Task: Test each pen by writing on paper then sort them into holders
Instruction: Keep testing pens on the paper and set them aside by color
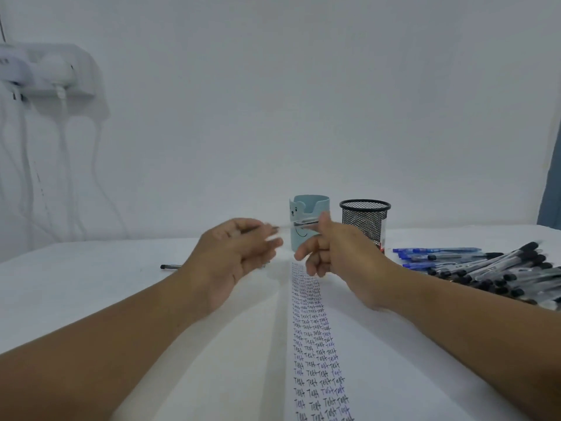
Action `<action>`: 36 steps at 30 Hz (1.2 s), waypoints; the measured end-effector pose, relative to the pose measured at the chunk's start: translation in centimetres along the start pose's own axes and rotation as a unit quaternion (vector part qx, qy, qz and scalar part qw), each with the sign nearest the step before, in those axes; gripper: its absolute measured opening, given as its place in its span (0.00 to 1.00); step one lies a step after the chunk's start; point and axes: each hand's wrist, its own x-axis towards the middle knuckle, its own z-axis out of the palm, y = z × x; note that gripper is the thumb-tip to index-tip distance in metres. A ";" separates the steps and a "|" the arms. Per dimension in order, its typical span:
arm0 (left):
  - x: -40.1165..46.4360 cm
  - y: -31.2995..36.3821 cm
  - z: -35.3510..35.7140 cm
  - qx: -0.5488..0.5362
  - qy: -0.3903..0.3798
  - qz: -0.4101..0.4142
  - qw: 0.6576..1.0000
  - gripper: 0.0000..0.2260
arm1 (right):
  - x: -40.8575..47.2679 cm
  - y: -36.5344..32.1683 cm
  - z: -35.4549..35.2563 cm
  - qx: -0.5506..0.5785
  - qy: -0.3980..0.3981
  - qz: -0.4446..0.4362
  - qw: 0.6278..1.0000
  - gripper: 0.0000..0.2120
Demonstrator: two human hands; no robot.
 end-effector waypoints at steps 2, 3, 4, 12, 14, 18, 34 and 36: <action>-0.2 -0.5 0.1 0.141 0.006 0.010 0.990 0.12 | -0.1 -1.0 -0.1 0.123 -0.007 0.038 0.992 0.24; -0.3 -0.6 0.3 0.190 0.011 0.025 0.981 0.10 | -0.3 -1.5 -0.2 0.159 -0.020 0.053 0.986 0.25; -0.4 -0.6 0.4 0.217 0.013 0.039 0.975 0.09 | -0.4 -1.9 -0.3 0.184 -0.035 0.068 0.980 0.26; -0.9 -0.9 0.6 0.216 0.010 0.082 0.973 0.08 | -0.8 -2.5 -1.1 0.224 -0.091 0.086 0.966 0.20; -0.9 -1.0 0.9 0.226 0.004 0.088 0.970 0.07 | -0.8 -2.4 -0.7 0.195 -0.085 0.066 0.975 0.22; -0.4 -1.6 0.6 0.280 -0.047 0.086 0.955 0.10 | 0.2 -1.4 -0.2 0.084 0.017 -0.013 0.996 0.12; 0.6 -2.4 -1.0 0.603 -0.158 0.113 0.773 0.06 | 3.0 1.4 -3.5 -0.143 0.032 0.032 0.989 0.13; 0.7 -2.5 -1.1 0.601 -0.157 0.116 0.775 0.06 | 2.9 1.4 -3.6 -0.160 0.019 0.037 0.986 0.13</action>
